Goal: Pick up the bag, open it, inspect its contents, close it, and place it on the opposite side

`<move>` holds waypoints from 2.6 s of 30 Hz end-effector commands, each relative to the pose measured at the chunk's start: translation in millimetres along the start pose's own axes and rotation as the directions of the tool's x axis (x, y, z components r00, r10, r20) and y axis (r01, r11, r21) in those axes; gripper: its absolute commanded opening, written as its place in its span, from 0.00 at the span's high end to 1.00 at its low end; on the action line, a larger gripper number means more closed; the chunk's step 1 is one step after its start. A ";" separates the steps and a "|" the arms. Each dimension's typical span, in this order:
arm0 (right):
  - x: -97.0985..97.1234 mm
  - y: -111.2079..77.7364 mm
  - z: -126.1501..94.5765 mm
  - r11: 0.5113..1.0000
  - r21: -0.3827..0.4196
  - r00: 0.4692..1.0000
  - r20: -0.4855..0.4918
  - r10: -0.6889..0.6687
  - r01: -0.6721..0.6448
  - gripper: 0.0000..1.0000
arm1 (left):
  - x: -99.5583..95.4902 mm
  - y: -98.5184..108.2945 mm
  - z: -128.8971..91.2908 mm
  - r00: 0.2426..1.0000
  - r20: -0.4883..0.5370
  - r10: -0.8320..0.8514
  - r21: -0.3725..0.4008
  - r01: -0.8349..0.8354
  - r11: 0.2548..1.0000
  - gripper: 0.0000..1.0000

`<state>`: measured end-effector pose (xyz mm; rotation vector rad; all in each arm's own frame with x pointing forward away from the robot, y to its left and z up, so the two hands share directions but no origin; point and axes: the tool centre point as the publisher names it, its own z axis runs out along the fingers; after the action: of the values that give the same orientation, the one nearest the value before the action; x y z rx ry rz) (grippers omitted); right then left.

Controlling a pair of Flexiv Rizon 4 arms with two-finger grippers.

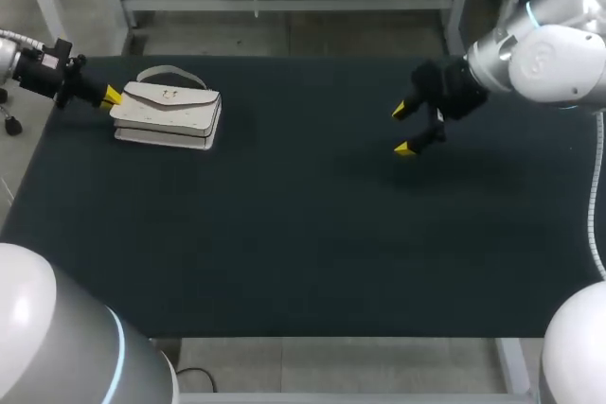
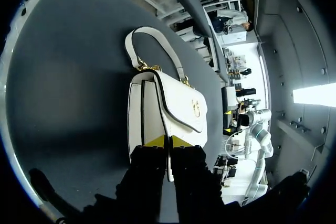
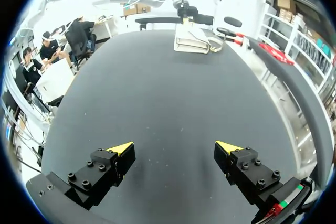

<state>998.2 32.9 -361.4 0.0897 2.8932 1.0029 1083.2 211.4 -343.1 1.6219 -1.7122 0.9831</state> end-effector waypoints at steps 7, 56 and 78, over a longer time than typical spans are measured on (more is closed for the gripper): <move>0.1 -0.5 0.9 1.000 -0.002 1.000 0.002 0.000 0.000 0.00 | 5.2 7.8 0.9 1.000 0.011 -0.001 0.020 0.000 1.000 1.00; 0.1 -0.5 0.9 1.000 -0.002 1.000 0.002 0.000 0.000 0.00 | 35.4 58.3 69.3 0.985 -0.025 -0.171 0.036 0.172 0.984 0.68; 0.1 -0.5 0.9 1.000 -0.002 1.000 0.002 0.000 0.000 0.00 | 31.6 44.1 67.7 0.986 -0.016 -0.168 0.012 0.168 0.986 0.87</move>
<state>998.1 32.8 -361.2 0.0900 2.8940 1.0022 1036.5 136.1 -360.4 1.7395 -1.5321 0.9337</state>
